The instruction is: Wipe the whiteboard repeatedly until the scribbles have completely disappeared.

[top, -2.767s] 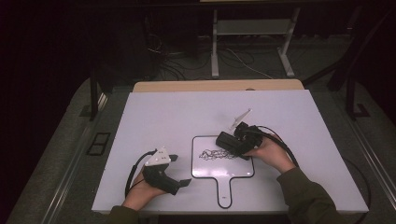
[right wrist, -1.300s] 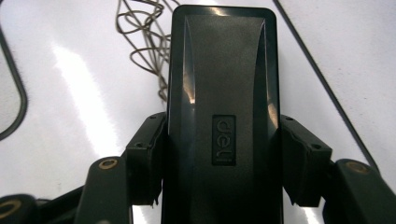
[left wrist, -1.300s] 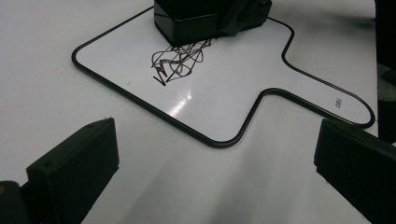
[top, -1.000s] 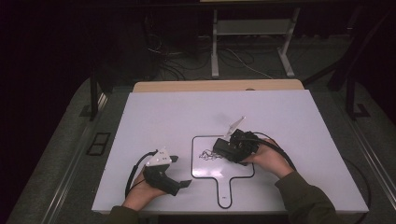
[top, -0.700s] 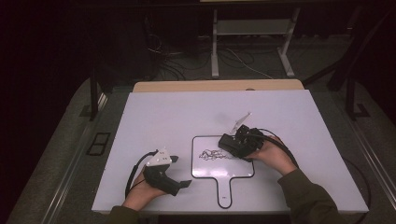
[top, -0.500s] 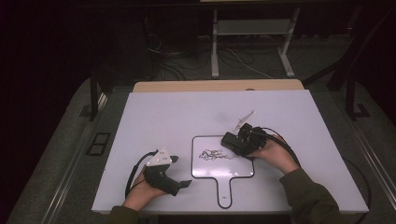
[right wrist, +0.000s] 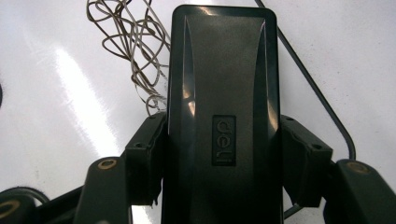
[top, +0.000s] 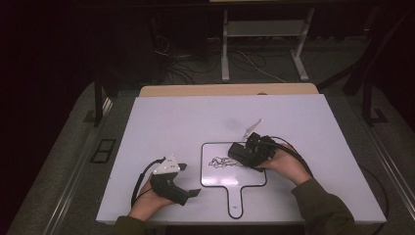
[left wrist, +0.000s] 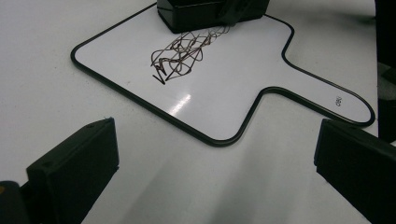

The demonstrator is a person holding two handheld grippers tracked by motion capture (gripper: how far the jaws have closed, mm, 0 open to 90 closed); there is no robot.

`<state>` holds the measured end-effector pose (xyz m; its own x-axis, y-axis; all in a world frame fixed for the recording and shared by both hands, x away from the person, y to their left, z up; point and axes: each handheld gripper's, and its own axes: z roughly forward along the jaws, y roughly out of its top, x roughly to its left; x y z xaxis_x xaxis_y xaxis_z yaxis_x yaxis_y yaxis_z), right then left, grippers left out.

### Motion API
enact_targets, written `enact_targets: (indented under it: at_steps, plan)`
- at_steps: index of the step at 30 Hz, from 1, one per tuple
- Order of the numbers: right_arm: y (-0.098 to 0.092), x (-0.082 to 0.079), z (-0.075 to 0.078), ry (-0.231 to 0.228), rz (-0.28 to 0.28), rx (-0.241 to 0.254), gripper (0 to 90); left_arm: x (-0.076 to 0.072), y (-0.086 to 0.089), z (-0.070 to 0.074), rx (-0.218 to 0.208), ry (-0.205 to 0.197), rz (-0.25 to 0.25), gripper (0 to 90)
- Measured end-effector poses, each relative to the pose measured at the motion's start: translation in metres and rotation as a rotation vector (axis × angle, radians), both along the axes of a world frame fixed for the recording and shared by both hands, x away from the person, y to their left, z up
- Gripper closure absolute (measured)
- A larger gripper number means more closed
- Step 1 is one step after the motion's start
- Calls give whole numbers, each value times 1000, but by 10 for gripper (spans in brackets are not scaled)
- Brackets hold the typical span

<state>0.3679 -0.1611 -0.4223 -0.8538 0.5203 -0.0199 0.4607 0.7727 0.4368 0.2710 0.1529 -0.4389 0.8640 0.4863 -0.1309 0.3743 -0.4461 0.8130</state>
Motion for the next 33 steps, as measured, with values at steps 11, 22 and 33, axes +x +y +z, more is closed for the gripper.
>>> enact_targets:
  at_steps: [11,22,33]
  plan:
    - [-1,-2,4,-7,5,2,385,0,0,0,0,-1,0,0]
    - [-7,0,4,-28,-43,-12,387,0,0,0,4,-1,-1,0]
    - [15,-19,5,-23,56,-24,388,0,0,0,0,-1,0,0]
